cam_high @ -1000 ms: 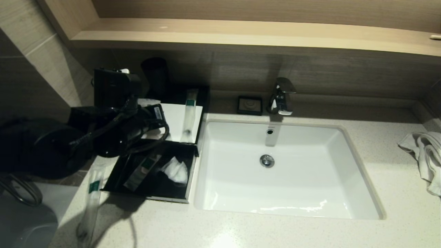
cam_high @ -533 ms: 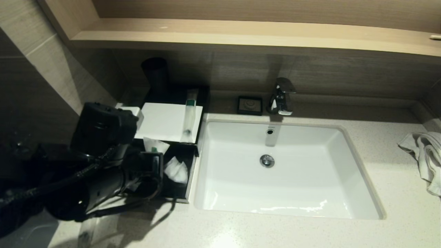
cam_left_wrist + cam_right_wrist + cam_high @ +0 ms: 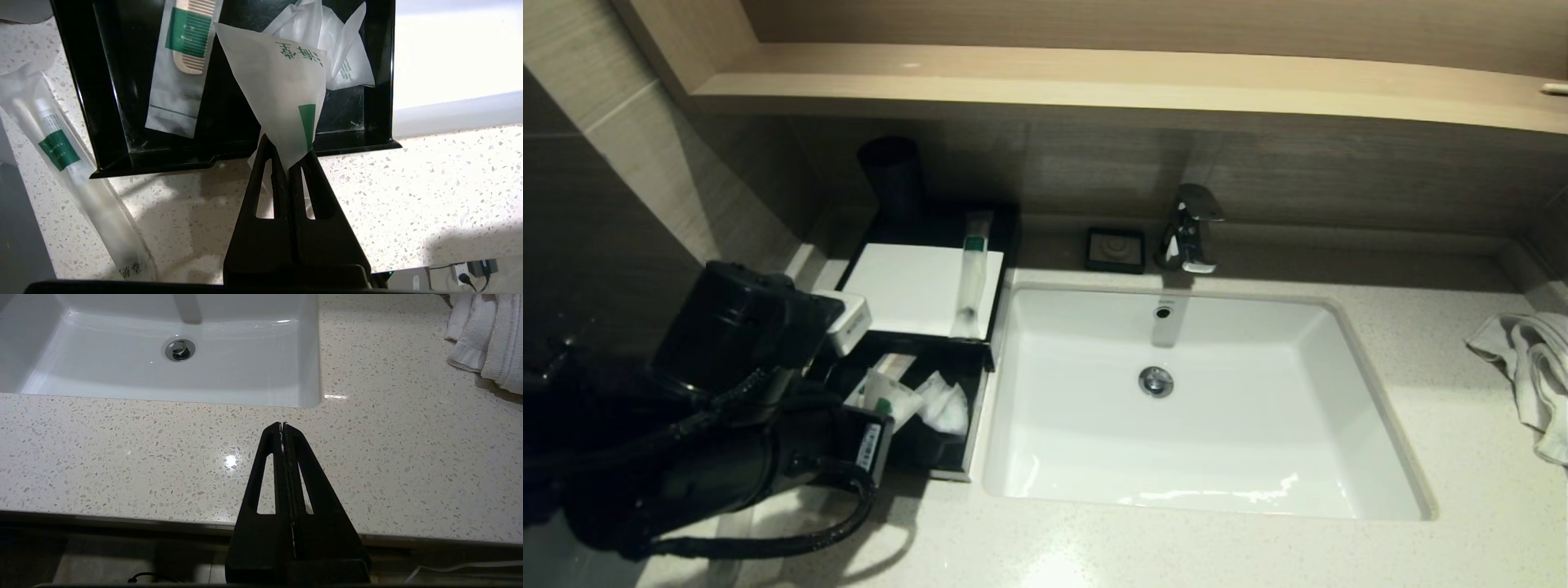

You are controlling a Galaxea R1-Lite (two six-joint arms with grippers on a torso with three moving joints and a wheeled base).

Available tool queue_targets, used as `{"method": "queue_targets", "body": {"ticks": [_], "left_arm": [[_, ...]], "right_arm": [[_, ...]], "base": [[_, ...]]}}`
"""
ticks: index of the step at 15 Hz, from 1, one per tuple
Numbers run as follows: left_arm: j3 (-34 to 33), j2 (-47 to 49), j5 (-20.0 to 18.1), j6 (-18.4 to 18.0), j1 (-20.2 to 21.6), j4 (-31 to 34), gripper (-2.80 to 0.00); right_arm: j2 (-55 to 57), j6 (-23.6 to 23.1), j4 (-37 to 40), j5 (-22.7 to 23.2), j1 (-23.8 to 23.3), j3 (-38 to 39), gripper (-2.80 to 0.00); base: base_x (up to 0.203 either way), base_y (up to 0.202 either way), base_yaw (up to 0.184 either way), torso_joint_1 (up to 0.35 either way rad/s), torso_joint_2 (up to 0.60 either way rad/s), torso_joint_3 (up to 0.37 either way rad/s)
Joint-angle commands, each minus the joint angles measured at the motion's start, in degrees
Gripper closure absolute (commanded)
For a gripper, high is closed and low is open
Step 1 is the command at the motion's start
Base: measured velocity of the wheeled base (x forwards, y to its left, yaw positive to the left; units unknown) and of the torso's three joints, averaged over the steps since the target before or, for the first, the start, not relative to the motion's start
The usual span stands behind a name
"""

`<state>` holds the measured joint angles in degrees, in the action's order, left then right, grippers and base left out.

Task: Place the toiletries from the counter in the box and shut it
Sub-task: Place the bathroom toiletry into the drawer

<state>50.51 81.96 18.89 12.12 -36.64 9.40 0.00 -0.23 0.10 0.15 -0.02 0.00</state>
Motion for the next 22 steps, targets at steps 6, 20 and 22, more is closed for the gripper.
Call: {"method": "queue_targets", "body": {"ticks": [6, 20, 22], "left_arm": [[7.19, 9.85, -0.34, -1.57, 6.71, 0.14, 0.00], [11.55, 17.29, -0.43, -1.14, 7.11, -0.79, 0.00], [12.52, 18.00, -0.43, -1.13, 7.11, -0.84, 0.00]], "right_arm": [[0.00, -0.04, -0.01, 0.03, 0.02, 0.00, 0.00], [0.00, -0.04, -0.01, 0.03, 0.02, 0.00, 0.00], [0.00, -0.04, -0.01, -0.01, 0.02, 0.00, 0.00]], "base": [[0.000, 0.000, 0.000, 0.000, 0.00, 0.000], [0.000, 0.000, 0.000, 0.000, 0.00, 0.000], [0.000, 0.000, 0.000, 0.000, 0.00, 0.000]]}}
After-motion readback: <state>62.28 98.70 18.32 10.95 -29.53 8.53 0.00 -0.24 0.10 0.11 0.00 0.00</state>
